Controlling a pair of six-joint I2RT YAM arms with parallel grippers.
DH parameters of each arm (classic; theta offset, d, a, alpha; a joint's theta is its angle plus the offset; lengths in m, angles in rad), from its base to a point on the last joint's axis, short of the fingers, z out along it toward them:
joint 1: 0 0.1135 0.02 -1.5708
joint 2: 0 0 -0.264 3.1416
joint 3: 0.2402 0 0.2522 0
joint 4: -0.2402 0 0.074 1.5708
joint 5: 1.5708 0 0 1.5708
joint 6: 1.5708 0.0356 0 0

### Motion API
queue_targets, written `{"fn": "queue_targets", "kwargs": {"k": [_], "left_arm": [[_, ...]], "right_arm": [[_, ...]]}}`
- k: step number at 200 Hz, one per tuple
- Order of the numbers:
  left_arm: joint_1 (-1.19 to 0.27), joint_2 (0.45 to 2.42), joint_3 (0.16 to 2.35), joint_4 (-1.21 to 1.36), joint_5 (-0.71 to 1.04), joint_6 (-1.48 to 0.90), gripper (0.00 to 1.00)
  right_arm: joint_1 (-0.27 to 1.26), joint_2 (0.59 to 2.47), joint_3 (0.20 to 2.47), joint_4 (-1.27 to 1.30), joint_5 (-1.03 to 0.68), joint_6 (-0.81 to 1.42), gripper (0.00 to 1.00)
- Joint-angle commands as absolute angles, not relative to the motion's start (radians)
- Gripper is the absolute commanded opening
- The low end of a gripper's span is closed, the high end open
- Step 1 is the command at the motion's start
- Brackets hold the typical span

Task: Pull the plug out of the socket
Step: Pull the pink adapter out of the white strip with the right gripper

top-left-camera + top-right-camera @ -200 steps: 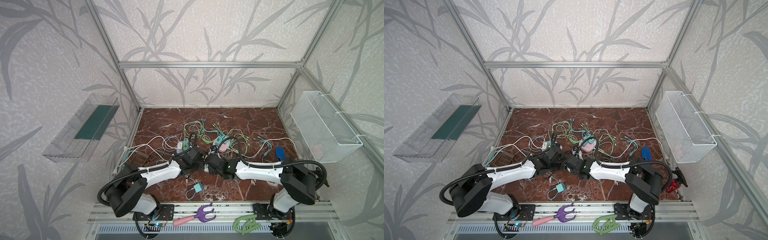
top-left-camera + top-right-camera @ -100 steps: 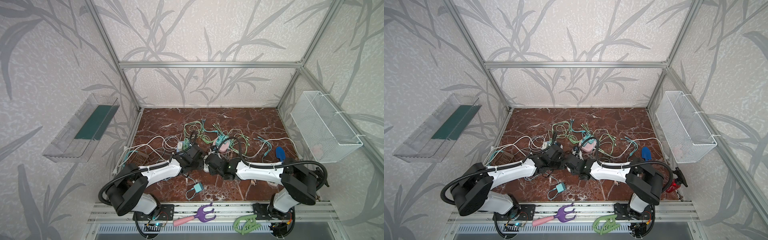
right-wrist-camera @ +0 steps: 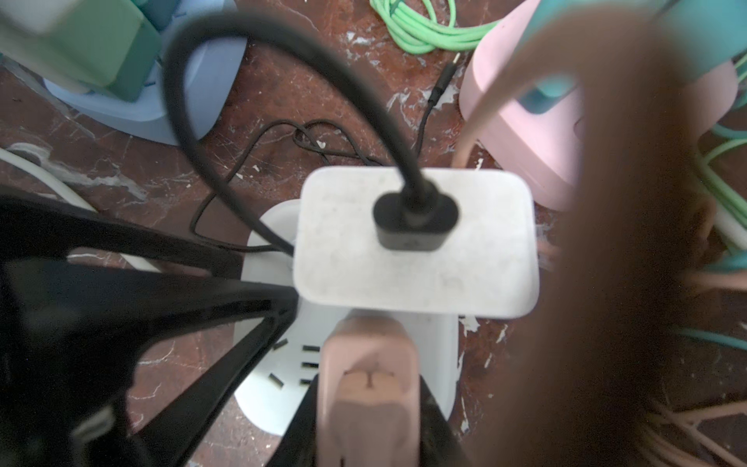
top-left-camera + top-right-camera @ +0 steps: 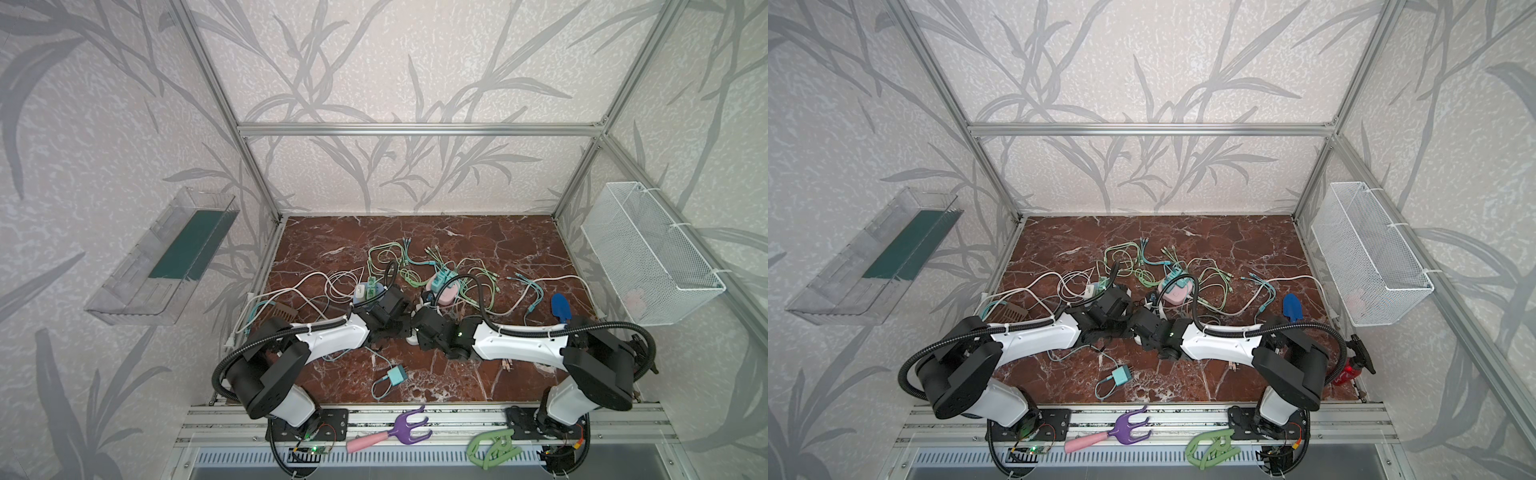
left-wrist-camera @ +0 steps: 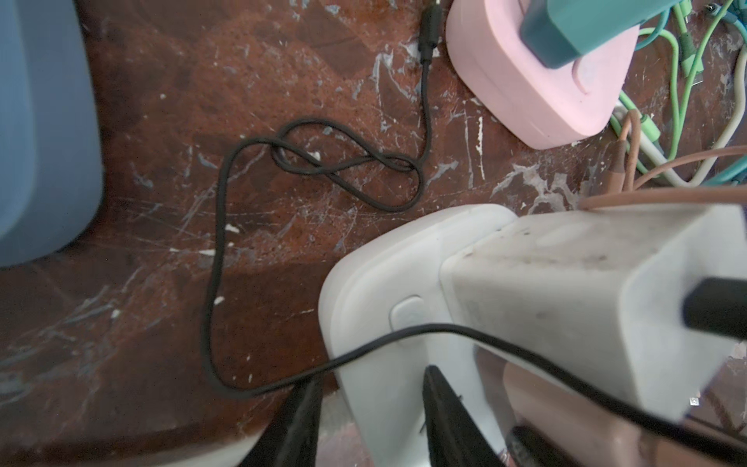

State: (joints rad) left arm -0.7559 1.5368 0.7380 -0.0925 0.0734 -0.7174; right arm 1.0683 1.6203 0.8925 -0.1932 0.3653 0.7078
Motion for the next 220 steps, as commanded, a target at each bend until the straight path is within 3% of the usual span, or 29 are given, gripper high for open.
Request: {"fn": "queue_targets", "kwargs": {"k": [1,48,220], "left_arm": [[-0.748,1.564,0.761,-0.102,0.071,-0.711,0.43],[-0.747,1.592,0.769,-0.129,0.091,-0.703,0.34],[-0.756,1.632,0.813,-0.273,0.042,-0.686,0.36]], "right_arm": [[1.07,1.603,0.885,-0.166,0.346,0.704,0.16],[1.071,1.612,0.919,-0.187,0.342,0.697,0.15],[1.064,1.614,1.008,-0.238,0.359,0.645,0.13]]}}
